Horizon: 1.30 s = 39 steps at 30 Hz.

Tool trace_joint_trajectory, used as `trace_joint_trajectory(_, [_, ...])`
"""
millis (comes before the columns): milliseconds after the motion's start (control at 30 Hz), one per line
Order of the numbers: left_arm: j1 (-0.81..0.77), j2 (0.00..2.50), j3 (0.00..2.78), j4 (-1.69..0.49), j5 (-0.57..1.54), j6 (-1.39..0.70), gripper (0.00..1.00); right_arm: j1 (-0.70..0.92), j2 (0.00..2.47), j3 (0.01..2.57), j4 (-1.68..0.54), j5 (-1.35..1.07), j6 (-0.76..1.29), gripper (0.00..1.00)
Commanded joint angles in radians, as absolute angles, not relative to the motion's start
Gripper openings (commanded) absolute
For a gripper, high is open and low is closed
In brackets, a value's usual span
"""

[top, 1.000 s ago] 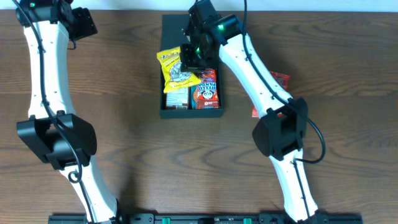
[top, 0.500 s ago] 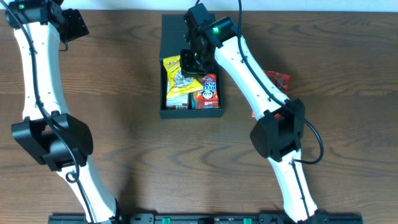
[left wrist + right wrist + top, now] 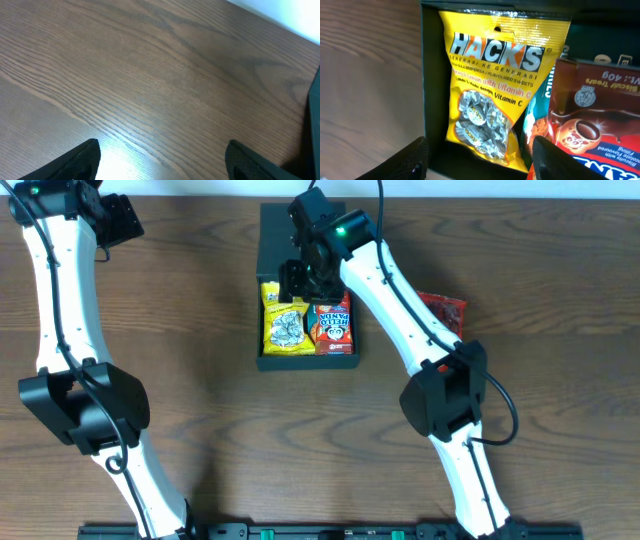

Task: Pack container
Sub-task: 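Carry the yellow bag left and lower it into the black box, then press the yellow bag down, release it and withdraw the right gripper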

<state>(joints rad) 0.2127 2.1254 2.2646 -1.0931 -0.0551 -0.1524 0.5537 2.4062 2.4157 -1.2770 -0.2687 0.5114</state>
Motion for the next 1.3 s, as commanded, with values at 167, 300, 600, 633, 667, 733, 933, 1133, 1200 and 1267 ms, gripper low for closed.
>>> trace_joint_trajectory(167, [0.216, 2.140, 2.254, -1.096, -0.052, -0.138, 0.81, 0.559, 2.373, 2.440, -1.306, -0.258, 0.385, 0.01])
trace_joint_trajectory(300, [0.216, 2.140, 2.254, -1.096, -0.052, -0.137, 0.81, 0.577, 2.375, 2.433, -1.346, -0.199, 0.316, 0.01])
trace_joint_trajectory(600, [0.216, 2.140, 2.254, -1.096, -0.052, -0.138, 0.81, 0.597, 2.375, 2.393, -1.370, -0.138, 0.273, 0.02])
trace_joint_trajectory(633, [0.216, 2.140, 2.254, -1.096, -0.052, -0.137, 0.81, 0.600, 2.375, 2.390, -1.371, -0.138, 0.271, 0.01])
trace_joint_trajectory(667, [0.216, 2.140, 2.254, -1.096, -0.052, -0.137, 0.81, 0.603, 2.375, 2.383, -1.369, -0.138, 0.267, 0.02])
trace_joint_trajectory(733, [0.216, 2.140, 2.254, -1.096, -0.052, -0.137, 0.81, 0.608, 2.375, 2.368, -1.362, -0.138, 0.260, 0.01])
trace_joint_trajectory(933, [0.216, 2.140, 2.254, -1.096, -0.052, -0.137, 0.81, 0.612, 2.375, 2.294, -1.318, -0.138, 0.249, 0.02])
trace_joint_trajectory(1133, [0.216, 2.140, 2.254, -1.096, -0.052, -0.138, 0.81, 0.617, 2.375, 2.276, -1.285, -0.137, 0.218, 0.01])
trace_joint_trajectory(1200, [0.216, 2.140, 2.254, -1.096, -0.052, -0.137, 0.81, 0.617, 2.375, 2.276, -1.275, -0.132, 0.219, 0.01])
trace_joint_trajectory(1267, [0.216, 2.140, 2.254, -1.096, -0.052, -0.137, 0.81, 0.614, 2.373, 2.289, -1.275, -0.131, 0.219, 0.02])
